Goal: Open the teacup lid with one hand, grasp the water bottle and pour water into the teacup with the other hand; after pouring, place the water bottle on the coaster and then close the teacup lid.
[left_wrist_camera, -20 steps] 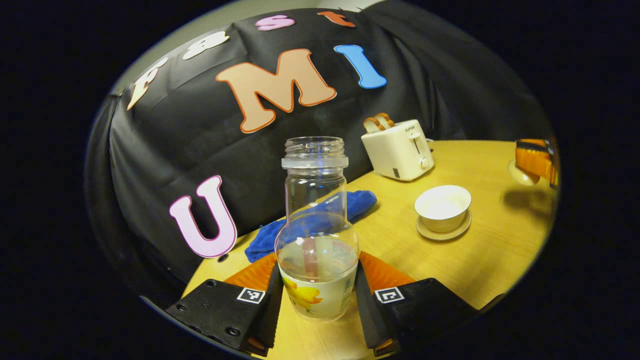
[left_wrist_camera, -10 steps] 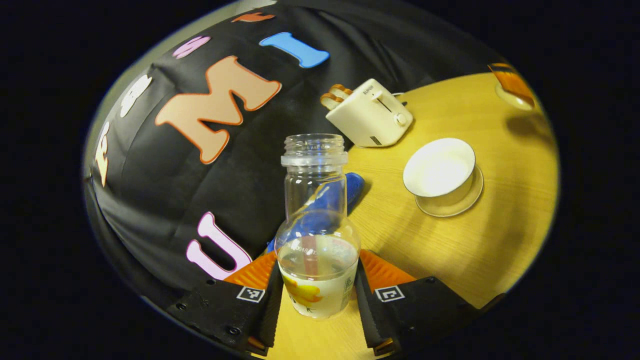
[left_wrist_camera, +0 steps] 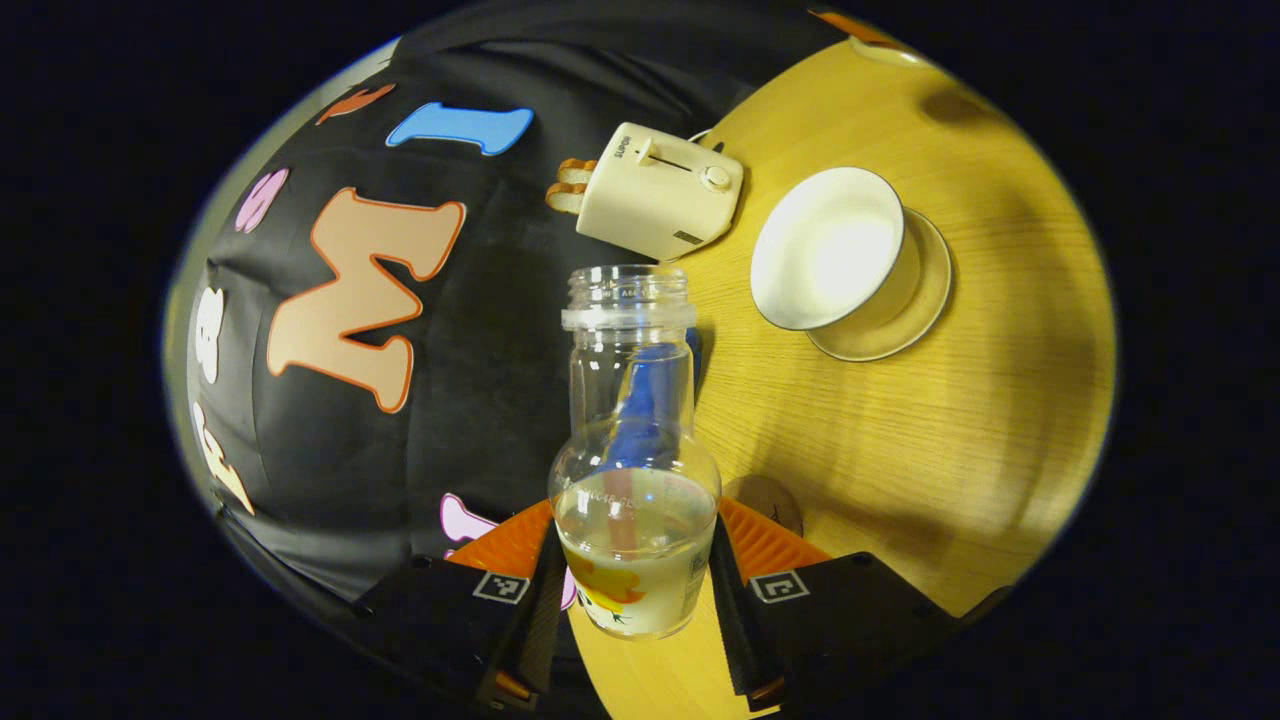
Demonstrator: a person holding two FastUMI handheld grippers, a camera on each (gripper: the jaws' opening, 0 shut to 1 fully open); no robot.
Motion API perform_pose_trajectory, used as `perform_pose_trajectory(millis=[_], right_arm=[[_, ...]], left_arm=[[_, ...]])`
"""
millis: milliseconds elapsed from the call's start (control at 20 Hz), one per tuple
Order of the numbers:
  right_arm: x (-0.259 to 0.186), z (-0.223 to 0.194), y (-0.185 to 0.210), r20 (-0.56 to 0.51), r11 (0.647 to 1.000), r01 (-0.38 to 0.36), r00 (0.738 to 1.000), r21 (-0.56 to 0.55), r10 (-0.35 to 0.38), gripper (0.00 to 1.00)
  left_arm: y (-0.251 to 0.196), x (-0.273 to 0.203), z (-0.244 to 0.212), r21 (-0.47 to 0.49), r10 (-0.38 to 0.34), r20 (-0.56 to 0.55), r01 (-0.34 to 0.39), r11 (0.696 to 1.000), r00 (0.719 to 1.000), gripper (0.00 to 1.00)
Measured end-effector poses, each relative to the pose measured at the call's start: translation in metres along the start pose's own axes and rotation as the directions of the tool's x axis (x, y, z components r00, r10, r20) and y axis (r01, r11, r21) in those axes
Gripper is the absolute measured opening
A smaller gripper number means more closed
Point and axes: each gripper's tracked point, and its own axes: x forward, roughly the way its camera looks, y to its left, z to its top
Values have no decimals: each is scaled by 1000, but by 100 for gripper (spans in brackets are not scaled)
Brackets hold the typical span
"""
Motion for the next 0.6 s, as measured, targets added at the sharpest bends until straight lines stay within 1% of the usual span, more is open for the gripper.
perform_pose_trajectory(millis=[100, 300, 600], right_arm=[[0, 0, -1, 0, 1000, 0, 1000, 0, 0, 28], [0, -1, -1, -1, 1000, 0, 1000, 0, 0, 28], [0, -1, -1, -1, 1000, 0, 1000, 0, 0, 28]], left_arm=[[4, 8, -2, 52, -1, -19, 2, 999, 1000, 65], [8, 7, -2, 138, 8, -32, -4, 990, 999, 65], [16, 3, 3, 273, 28, -39, -16, 962, 999, 65]])
